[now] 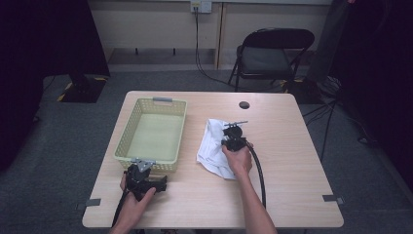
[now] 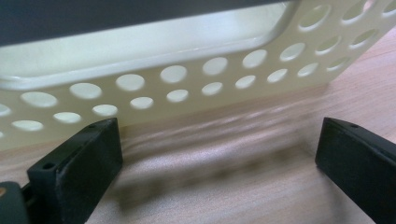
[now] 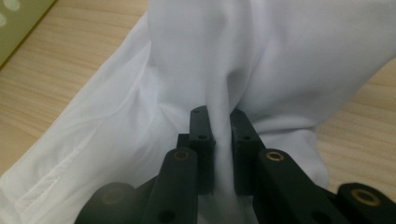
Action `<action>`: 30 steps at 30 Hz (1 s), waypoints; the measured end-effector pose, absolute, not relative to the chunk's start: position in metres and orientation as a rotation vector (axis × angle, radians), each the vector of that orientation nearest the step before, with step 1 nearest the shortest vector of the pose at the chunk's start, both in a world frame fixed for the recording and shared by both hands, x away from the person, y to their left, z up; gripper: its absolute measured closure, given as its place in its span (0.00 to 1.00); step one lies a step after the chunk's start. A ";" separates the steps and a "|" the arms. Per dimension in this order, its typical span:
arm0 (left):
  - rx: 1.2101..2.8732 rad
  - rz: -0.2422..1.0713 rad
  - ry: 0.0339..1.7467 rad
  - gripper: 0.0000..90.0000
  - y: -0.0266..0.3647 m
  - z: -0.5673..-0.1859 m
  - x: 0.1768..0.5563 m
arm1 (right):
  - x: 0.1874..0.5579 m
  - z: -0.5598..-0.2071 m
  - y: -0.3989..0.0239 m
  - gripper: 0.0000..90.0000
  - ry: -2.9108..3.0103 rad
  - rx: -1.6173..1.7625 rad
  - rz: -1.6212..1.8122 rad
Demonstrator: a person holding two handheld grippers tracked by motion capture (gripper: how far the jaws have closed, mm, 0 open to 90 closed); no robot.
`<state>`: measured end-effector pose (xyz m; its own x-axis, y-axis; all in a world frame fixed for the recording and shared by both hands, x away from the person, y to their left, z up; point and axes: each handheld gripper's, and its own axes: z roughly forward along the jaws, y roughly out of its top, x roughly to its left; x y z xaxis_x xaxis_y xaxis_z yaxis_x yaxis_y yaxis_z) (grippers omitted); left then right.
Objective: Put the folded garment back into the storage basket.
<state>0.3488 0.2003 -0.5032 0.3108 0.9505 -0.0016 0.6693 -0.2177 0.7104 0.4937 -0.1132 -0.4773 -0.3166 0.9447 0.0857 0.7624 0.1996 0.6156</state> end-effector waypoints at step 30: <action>1.972 0.595 1.430 0.00 0.200 -0.503 0.349 | 0.478 -0.461 -0.134 0.92 2.073 1.668 1.133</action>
